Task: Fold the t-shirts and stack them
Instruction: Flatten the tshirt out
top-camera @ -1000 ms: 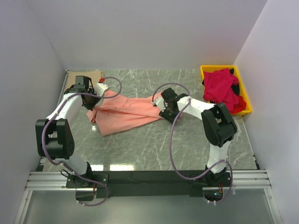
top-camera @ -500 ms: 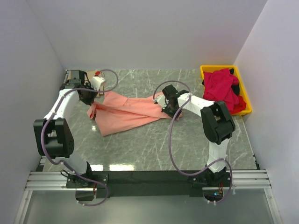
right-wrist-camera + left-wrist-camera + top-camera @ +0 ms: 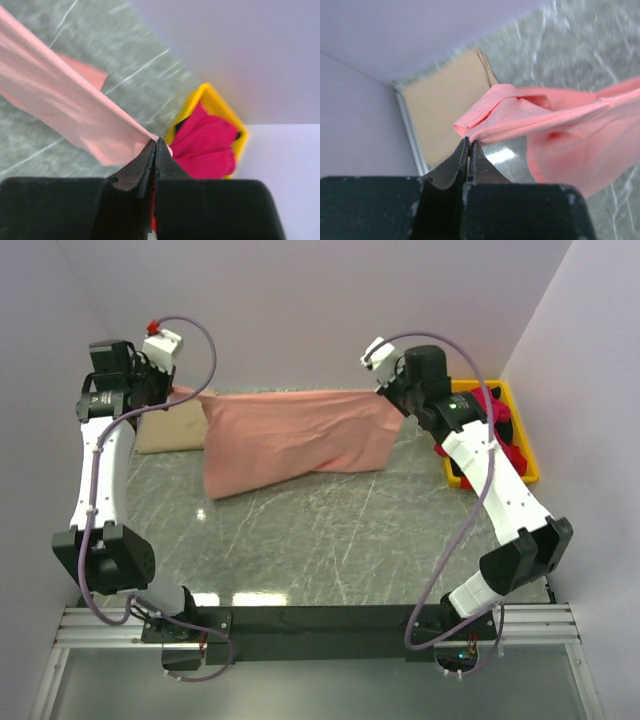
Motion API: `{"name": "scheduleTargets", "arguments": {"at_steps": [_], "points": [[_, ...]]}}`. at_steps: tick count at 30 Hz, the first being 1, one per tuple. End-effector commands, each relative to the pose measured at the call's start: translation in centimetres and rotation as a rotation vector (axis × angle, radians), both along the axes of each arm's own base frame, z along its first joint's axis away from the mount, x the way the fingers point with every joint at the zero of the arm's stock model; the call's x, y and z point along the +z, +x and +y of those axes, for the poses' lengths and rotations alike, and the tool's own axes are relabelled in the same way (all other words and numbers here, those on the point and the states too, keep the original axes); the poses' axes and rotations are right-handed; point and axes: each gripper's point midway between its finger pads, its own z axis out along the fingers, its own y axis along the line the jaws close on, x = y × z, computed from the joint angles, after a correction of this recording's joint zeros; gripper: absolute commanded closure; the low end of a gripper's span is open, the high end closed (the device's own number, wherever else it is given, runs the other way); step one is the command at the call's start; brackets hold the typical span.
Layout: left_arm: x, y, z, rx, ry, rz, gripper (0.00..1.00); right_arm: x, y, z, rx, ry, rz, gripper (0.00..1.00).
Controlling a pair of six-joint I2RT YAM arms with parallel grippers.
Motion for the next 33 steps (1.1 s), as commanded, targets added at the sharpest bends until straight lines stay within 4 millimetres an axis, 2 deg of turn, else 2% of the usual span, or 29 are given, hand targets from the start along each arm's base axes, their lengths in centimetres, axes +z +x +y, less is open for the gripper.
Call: {"name": "scheduleTargets", "arguments": {"at_steps": [1,2,3,4,5,8,10,11,12,13,14,15,16,17,18,19,20,22,23,25,27,28,30,31,32,33], "points": [[10.1,-1.3,0.9,0.058,0.038,-0.271,0.99,6.0,0.2,-2.3,-0.072,-0.012,-0.164,1.0],[10.8,-1.6,1.1,0.072,0.052,-0.292,0.99,7.8,-0.3,-2.8,-0.082,0.002,-0.208,1.0],[12.4,-2.6,1.3,0.086,0.066,-0.337,0.99,8.9,-0.5,-2.8,-0.087,0.016,-0.242,1.0],[12.9,-3.0,1.4,0.098,0.076,-0.357,0.99,9.9,-0.7,-3.2,-0.099,0.022,-0.269,1.0],[14.2,-3.4,1.7,0.119,0.088,-0.402,0.99,11.6,-1.6,-3.7,-0.11,0.039,-0.314,1.0],[17.8,-6.9,1.9,0.162,0.105,-0.507,0.99,15.6,-3.8,-4.8,-0.133,0.079,-0.422,1.0],[18.5,-8.4,2.1,0.187,0.116,-0.526,0.99,17.9,-5.8,-5.8,-0.147,0.105,-0.482,1.0],[19.4,-10.1,2.5,0.225,0.135,-0.547,0.99,18.6,-6.6,-6.4,-0.16,0.109,-0.503,1.0],[19.6,-10.9,2.8,0.244,0.143,-0.551,0.99,19.2,-7.5,-6.7,-0.162,0.114,-0.519,1.0],[19.8,-11.9,3.0,0.263,0.153,-0.559,0.99,20.5,-9.1,-7.4,-0.17,0.13,-0.558,1.0],[20.8,-14.0,2.9,0.278,0.167,-0.597,0.99,21.0,-9.9,-7.8,-0.181,0.132,-0.57,1.0],[20.2,-14.9,3.2,0.298,0.174,-0.585,0.99,21.7,-11.0,-8.2,-0.184,0.143,-0.592,1.0],[20.3,-15.9,3.2,0.304,0.182,-0.59,0.99,22.9,-12.8,-8.9,-0.188,0.161,-0.629,1.0],[20.9,-17.8,3.0,0.313,0.187,-0.614,0.99,23.3,-13.7,-9.4,-0.194,0.167,-0.644,1.0],[20.3,-18.7,2.9,0.309,0.191,-0.596,0.99,23.7,-14.7,-9.6,-0.192,0.172,-0.657,1.0],[20.3,-19.7,3.3,0.338,0.203,-0.595,0.99,24.7,-16.5,-10.3,-0.196,0.191,-0.692,1.0],[20.9,-21.6,3.2,0.345,0.218,-0.624,0.99,25.0,-17.4,-10.6,-0.194,0.197,-0.7,1.0],[20.8,-23.4,3.1,0.351,0.238,-0.631,0.99,26.0,-19.8,-11.5,-0.194,0.22,-0.736,1.0],[21.4,-25.2,2.8,0.349,0.256,-0.666,0.99,26.0,-20.4,-11.8,-0.197,0.218,-0.734,1.0],[22.2,-26.7,2.7,0.347,0.279,-0.687,0.99,26.9,-21.7,-12.5,-0.2,0.223,-0.76,1.0],[23.4,-27.6,2.6,0.347,0.295,-0.712,0.99,27.3,-21.9,-12.7,-0.201,0.199,-0.778,1.0],[23.6,-27.6,2.6,0.342,0.303,-0.708,0.99,26.9,-21.2,-12.6,-0.202,0.178,-0.771,1.0],[22.6,-26.0,2.4,0.303,0.321,-0.642,0.99,26.5,-19.8,-12.1,-0.196,0.127,-0.772,1.0],[21.9,-25.1,2.5,0.293,0.322,-0.612,0.99,25.0,-18.0,-11.2,-0.182,0.101,-0.74,1.0],[20.8,-23.3,2.5,0.269,0.32,-0.565,0.99,24.4,-16.9,-10.5,-0.169,0.094,-0.73,1.0],[19.5,-22.1,2.5,0.251,0.318,-0.527,0.99,23.0,-14.7,-9.6,-0.161,0.074,-0.699,1.0]]}}
